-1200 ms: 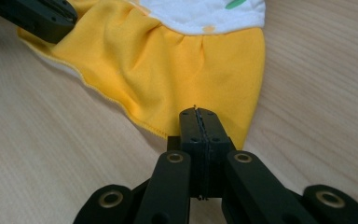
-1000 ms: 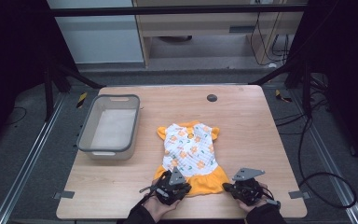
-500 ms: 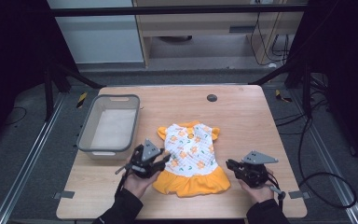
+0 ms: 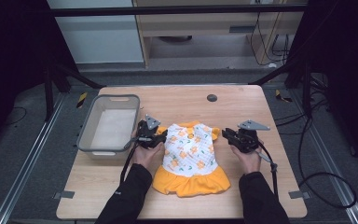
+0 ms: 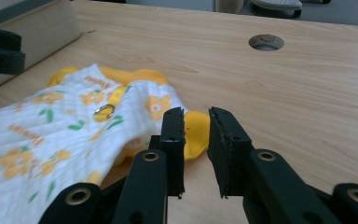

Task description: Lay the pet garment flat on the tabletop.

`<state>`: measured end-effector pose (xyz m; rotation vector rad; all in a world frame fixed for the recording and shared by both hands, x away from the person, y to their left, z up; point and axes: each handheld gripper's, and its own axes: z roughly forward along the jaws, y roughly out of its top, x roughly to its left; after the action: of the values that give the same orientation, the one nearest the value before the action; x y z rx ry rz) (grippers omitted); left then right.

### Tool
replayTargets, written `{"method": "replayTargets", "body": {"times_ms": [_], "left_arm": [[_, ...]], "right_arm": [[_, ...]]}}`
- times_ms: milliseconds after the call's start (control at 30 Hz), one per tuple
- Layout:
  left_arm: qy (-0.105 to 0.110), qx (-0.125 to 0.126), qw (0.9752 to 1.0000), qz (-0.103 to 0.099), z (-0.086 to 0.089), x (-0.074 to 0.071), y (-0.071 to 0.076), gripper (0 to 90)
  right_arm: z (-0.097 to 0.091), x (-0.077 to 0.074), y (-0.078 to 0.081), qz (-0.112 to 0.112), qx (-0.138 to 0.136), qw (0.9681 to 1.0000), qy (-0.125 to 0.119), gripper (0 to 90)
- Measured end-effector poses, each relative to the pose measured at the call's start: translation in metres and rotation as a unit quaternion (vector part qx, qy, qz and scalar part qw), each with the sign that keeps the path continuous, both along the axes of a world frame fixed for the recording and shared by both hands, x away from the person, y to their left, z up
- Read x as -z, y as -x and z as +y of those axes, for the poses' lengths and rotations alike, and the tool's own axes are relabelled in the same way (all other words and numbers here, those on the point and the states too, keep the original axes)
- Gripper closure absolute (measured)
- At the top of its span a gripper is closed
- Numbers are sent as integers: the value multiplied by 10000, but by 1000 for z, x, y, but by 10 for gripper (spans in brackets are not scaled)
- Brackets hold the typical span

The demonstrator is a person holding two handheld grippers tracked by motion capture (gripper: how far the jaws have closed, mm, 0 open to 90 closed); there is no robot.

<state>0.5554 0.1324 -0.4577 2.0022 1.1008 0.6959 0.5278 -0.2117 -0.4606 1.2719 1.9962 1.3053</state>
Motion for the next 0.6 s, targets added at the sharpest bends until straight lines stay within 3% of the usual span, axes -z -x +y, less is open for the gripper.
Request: {"method": "replayTargets", "body": {"times_ms": [100, 133, 200, 333, 367, 433, 500, 600], "left_arm": [[-44, -43, 10000, 63, -2, 4, -7, 482], [80, -22, 9999, 99, -3, 6, -12, 482], [108, -20, 9999, 121, -4, 9, -15, 482], [-32, -28, 9996, 279, -4, 16, -21, 479], [-59, -34, 9992, 401, -4, 22, -23, 480], [-210, -34, 9989, 417, -5, 27, -23, 483], [-212, -25, 9987, 456, -4, 29, -23, 494], [-67, 7, 9987, 505, -3, 32, -23, 528]], "right_arm": [[3, 4, -13, 61, 16, 10000, 15, 719], [6, 9, -24, 89, 29, 10000, 19, 701], [10, 16, -34, 204, 17, 9997, 158, 681], [16, 25, -43, 328, -1, 9990, 288, 642], [20, 32, -48, 397, -29, 9983, 415, 617], [22, 37, -52, 427, -44, 9976, 538, 618], [22, 41, -56, 488, -38, 9975, 518, 640], [23, 42, -58, 580, -69, 9968, 551, 685]]}}
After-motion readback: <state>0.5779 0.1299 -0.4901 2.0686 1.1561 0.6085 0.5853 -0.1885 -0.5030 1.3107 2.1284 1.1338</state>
